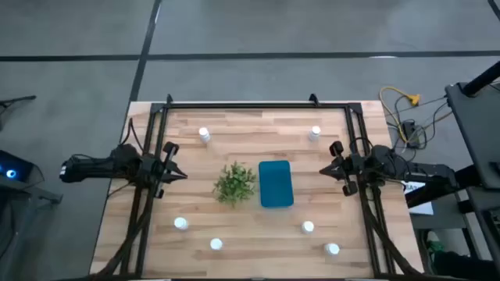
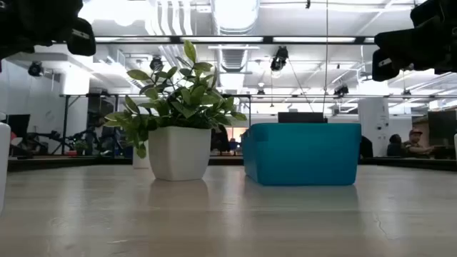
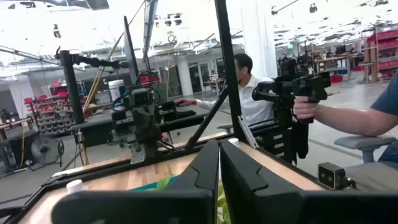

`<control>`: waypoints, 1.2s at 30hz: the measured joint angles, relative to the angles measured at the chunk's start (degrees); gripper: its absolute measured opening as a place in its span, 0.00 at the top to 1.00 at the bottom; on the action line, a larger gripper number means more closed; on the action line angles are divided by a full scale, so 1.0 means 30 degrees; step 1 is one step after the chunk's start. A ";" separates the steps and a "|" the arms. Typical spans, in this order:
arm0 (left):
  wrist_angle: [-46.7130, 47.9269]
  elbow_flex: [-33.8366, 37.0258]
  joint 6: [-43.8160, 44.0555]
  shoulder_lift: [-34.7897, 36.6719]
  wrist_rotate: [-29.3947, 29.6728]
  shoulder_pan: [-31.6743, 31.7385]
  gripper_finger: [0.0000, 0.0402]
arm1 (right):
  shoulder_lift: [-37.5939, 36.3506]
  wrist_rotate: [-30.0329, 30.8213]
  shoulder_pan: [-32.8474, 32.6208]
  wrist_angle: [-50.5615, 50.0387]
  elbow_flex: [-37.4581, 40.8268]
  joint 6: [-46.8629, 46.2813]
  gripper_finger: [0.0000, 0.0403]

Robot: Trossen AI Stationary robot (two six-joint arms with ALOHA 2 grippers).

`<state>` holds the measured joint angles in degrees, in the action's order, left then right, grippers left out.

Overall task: Pick and place pill bottles into a basket
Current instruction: Put the white medicine bottle into the blue bin

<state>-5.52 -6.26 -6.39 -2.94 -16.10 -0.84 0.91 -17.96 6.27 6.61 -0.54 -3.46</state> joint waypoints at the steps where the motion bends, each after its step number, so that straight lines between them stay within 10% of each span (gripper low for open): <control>1: -0.0001 0.0004 0.0001 0.0000 0.0000 0.0001 1.00 | 0.0000 0.0000 -0.0003 0.0000 0.0000 0.0101 0.98; 36: 0.0006 -0.0001 -0.0001 -0.0131 0.0000 0.0006 1.00 | -0.0006 0.0000 -0.0004 -0.0114 0.0000 0.0500 0.98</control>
<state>-5.50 -6.26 -6.39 -3.33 -16.10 -0.82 0.89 -17.96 6.26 6.27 -0.54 -1.96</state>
